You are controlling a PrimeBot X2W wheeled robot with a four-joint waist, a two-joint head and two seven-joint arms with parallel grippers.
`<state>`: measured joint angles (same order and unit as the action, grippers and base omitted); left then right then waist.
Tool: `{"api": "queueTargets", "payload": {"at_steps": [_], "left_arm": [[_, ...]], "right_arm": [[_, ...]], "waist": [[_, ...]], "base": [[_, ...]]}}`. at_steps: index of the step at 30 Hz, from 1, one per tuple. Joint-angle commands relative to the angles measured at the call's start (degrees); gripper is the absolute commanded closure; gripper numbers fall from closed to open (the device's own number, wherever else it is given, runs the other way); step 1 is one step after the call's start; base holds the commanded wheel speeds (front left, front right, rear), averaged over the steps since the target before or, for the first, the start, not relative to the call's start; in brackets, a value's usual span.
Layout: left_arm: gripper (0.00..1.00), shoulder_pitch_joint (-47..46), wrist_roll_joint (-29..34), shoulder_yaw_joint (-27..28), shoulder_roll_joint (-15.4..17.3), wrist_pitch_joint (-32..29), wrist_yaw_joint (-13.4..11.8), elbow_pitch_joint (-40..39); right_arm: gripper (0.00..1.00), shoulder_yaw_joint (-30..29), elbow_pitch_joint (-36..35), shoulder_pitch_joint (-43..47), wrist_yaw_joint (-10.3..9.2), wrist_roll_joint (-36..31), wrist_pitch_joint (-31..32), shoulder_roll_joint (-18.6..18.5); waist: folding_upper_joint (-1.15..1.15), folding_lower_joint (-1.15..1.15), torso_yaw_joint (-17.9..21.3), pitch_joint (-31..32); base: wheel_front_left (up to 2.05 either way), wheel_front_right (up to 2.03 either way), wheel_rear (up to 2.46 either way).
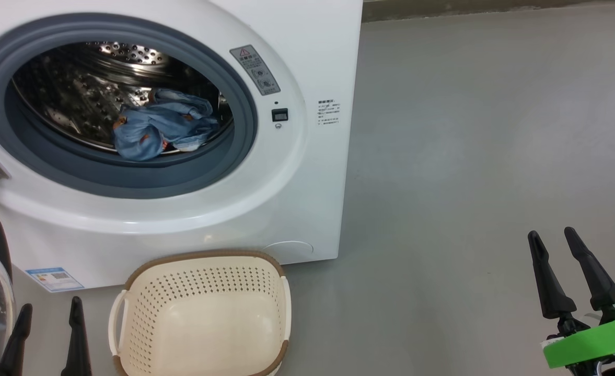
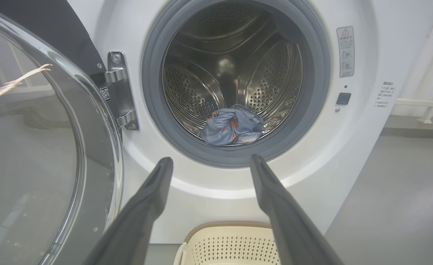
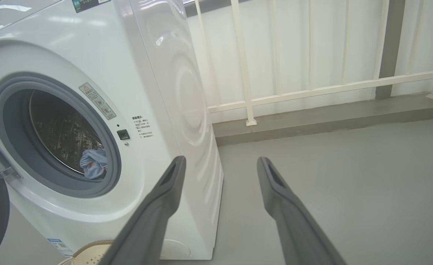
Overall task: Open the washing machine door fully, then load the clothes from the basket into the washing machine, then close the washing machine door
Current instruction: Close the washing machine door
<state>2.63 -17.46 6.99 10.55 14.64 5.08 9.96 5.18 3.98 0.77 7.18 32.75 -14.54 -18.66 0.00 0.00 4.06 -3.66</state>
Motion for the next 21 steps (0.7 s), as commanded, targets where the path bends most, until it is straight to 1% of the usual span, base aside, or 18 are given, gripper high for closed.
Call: {"api": "queueTargets", "payload": {"at_steps": [1, 9, 13, 17, 21], "left_arm": [[0.0, -0.84, 0.72, 2.2, 0.77, 0.36, 0.28, -1.69], [0.0, -0.45, 0.97, 2.08, 0.71, 0.36, 0.53, -1.42], [0.0, -0.36, 0.99, 2.1, 0.69, 0.36, 0.58, -1.46], [0.0, -0.27, 1.05, 2.0, 0.72, 0.36, 0.64, -1.53], [0.0, -0.21, 1.0, 1.81, 0.76, 0.36, 0.74, -1.71]], "right_arm": [[0.0, 0.72, -1.43, 0.29, 0.31, 0.38, -0.46, -1.59], [0.0, 0.65, -1.37, 1.05, 0.31, 0.44, -0.46, -1.72], [0.0, 0.61, -1.43, 1.21, 0.31, 0.53, -0.46, -1.82], [0.0, 0.61, -1.47, 1.42, 0.31, 0.61, -0.46, -1.91], [0.0, 0.58, -1.61, 1.53, 0.31, 0.59, -0.46, -1.98]], "waist": [[0.0, 0.0, 0.05, 0.2], [0.0, 0.0, 0.25, 1.18], [0.0, 0.0, 0.27, 1.28], [0.0, 0.0, 0.22, 1.32], [0.0, 0.0, 0.13, 1.22]], "base": [[0.0, 0.0, 0.0], [-0.01, 0.01, 0.0], [-0.34, 0.31, 0.04], [-0.84, 0.84, 0.0], [-1.38, 1.38, 0.0]]}}
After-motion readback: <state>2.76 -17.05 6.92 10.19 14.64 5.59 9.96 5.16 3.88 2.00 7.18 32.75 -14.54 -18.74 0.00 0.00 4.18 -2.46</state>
